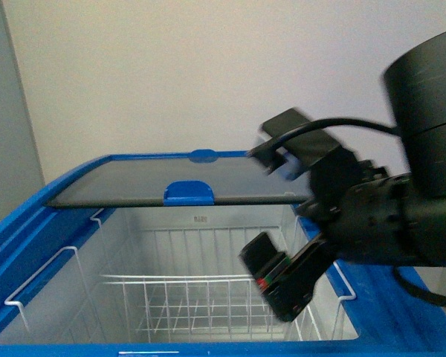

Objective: Put drink in fridge

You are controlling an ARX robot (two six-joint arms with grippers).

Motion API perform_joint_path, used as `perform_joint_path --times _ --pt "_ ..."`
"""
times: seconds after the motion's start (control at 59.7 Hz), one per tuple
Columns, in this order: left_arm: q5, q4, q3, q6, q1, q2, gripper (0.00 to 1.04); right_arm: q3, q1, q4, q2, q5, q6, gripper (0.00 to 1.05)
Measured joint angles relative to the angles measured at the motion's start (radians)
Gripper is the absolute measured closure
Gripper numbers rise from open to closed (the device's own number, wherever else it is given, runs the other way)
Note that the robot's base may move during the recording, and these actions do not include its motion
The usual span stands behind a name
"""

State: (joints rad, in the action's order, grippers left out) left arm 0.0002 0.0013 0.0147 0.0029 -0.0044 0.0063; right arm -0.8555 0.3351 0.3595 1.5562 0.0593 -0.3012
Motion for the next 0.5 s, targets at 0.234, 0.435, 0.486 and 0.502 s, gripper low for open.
perform_joint_path --times 0.234,0.435,0.486,0.502 --pt "0.0 0.0 0.0 0.0 0.0 0.0 1.02 0.204 -0.067 -0.171 -0.34 -0.283 0.3 0.07" --pt "0.0 0.0 0.0 0.0 0.0 0.0 1.02 0.377 -0.03 -0.229 -0.699 -0.356 0.426 0.14" --pt "0.0 0.0 0.0 0.0 0.0 0.0 1.02 0.433 -0.041 -0.085 -0.722 -0.339 0.39 0.2" --pt "0.0 0.0 0.0 0.0 0.0 0.0 1.02 0.447 -0.045 -0.053 -0.727 -0.334 0.379 0.22"
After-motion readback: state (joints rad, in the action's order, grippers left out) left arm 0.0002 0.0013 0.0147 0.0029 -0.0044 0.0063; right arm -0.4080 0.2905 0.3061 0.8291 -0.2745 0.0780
